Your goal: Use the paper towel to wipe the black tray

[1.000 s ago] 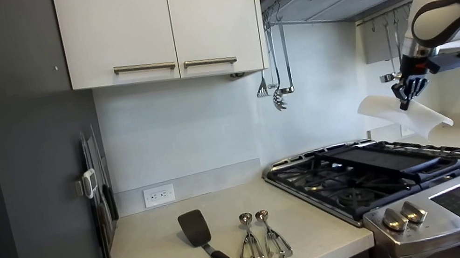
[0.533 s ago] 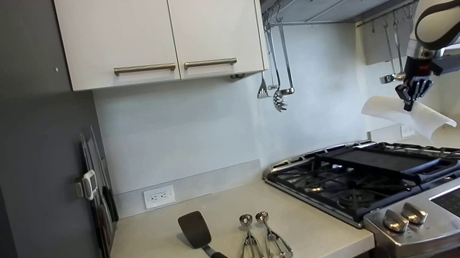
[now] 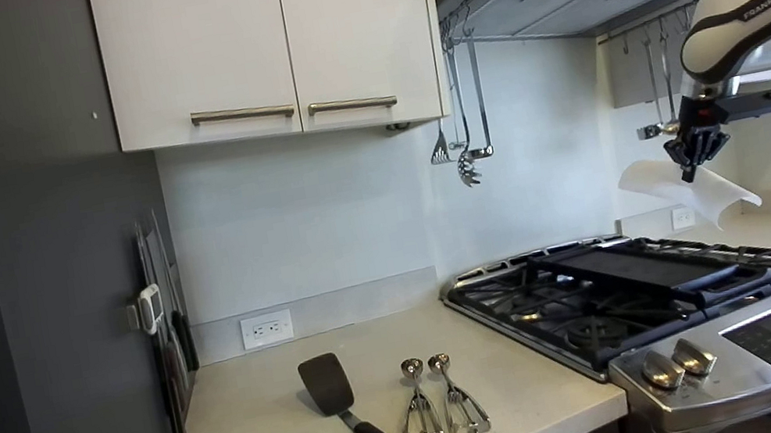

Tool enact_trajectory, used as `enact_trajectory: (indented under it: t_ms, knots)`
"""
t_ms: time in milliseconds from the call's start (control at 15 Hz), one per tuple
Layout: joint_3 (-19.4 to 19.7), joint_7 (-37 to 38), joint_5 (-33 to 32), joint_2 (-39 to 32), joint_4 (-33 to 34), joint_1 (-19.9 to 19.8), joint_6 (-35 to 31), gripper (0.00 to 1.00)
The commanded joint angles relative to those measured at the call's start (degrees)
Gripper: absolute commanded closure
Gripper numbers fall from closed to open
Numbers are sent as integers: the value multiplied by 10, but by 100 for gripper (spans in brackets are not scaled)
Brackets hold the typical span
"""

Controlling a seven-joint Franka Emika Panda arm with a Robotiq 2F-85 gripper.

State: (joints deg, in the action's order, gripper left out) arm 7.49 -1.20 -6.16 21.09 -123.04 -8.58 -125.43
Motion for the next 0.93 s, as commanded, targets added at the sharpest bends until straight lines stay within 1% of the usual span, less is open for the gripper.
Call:
enact_trajectory:
  t_ms: [0, 133, 333, 467, 667, 867]
  knots:
    - [36, -49, 58, -102, 88, 10, 44, 100]
    - [46, -90, 99, -149, 118, 12, 39, 100]
    - [46, -108, 123, -219, 162, -1, 43, 100]
    - [43, -110, 125, -260, 187, -10, 47, 100]
    - [39, -97, 104, -312, 218, -19, 49, 100]
    - [34, -93, 97, -355, 250, -25, 56, 100]
